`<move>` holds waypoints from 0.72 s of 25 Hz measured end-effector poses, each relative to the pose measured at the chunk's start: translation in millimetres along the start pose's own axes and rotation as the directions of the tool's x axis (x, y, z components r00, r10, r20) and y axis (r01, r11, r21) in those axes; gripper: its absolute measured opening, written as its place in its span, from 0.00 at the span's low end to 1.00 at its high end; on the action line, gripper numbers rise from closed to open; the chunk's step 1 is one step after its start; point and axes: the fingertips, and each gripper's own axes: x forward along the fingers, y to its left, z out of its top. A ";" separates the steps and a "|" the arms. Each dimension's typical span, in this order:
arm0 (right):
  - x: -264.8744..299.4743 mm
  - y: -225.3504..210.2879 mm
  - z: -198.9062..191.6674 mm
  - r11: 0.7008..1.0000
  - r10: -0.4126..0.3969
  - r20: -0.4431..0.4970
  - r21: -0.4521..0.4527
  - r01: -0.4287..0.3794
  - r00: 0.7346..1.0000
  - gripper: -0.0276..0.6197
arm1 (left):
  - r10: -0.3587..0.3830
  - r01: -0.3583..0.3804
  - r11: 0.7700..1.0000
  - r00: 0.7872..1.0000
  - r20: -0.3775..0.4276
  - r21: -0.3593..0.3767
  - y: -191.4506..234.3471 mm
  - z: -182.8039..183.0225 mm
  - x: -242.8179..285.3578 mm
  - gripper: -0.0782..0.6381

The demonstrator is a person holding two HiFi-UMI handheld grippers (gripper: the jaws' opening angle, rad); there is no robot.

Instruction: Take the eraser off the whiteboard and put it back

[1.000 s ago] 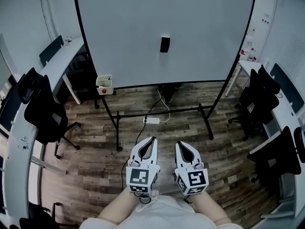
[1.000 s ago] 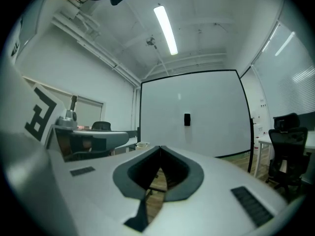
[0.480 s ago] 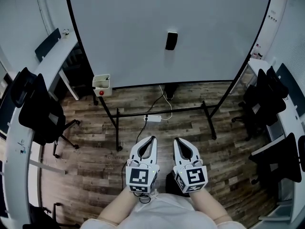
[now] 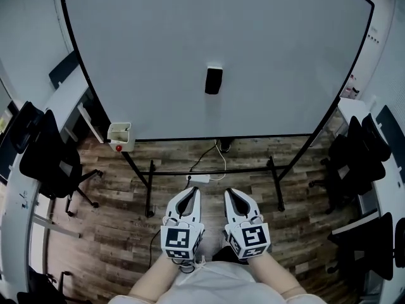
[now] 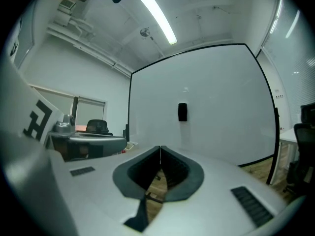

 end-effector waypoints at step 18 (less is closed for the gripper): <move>82.7 -159.4 27.9 0.994 0.108 0.036 -0.020 -0.107 0.994 0.09 | 0.119 -0.124 0.991 0.990 0.081 0.051 -11.2 47.0 175.7 0.13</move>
